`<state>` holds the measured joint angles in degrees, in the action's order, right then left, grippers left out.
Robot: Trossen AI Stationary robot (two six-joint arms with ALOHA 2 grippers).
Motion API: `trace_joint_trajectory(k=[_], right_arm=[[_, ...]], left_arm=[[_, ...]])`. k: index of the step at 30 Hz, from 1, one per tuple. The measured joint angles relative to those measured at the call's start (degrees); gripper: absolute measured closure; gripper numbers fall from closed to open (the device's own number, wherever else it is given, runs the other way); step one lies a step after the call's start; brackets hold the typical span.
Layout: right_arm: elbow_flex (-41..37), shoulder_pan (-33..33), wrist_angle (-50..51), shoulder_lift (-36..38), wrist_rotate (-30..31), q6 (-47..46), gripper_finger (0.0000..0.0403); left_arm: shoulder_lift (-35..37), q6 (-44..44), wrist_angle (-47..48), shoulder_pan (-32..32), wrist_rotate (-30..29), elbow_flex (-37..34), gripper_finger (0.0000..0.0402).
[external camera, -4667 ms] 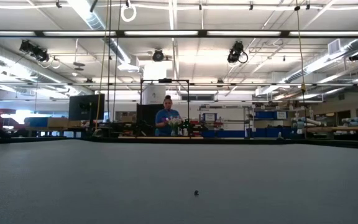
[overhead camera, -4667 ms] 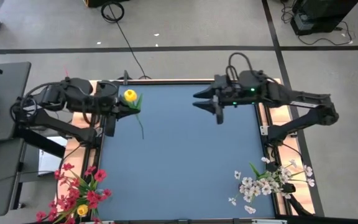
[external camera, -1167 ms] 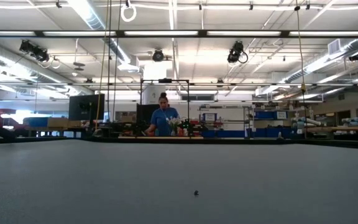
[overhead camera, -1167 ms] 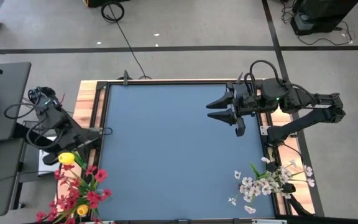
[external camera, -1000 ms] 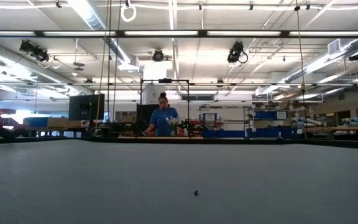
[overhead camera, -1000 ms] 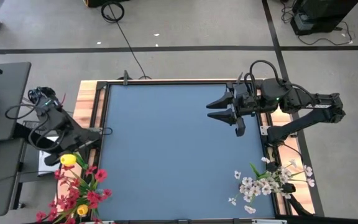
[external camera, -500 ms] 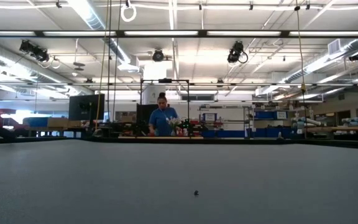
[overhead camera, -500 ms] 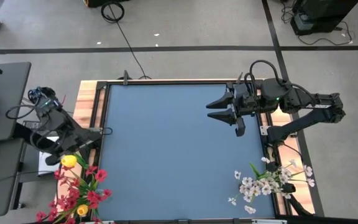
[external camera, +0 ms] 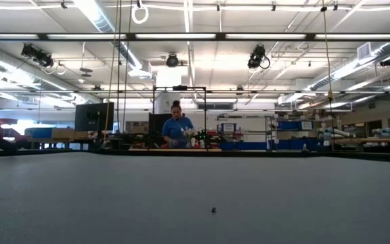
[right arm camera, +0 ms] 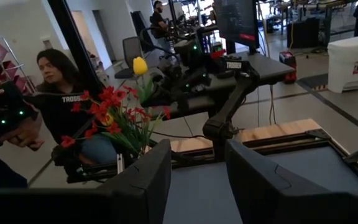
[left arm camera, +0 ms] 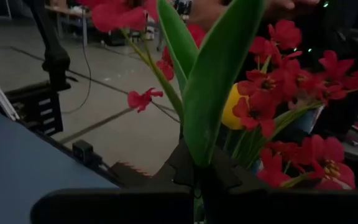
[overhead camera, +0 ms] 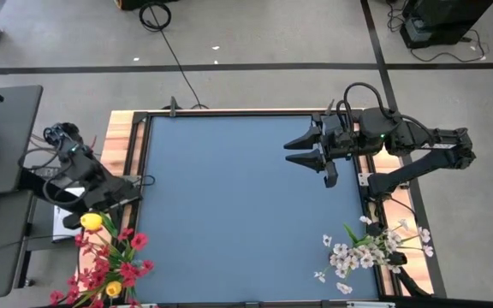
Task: Sort flowers into vase by color
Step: Put the yellow tulip into the transparent vase
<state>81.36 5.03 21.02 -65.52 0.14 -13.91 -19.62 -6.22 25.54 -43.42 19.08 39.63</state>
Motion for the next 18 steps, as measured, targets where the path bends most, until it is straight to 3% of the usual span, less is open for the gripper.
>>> trace_joint_trajectory(k=[18], right_arm=[[0.0, 0.0, 0.0, 0.0, 0.0, 0.0, 0.0242]], left_arm=[[1.4, -1.67, 1.1, -0.31, 2.71, -1.85, 0.0392]])
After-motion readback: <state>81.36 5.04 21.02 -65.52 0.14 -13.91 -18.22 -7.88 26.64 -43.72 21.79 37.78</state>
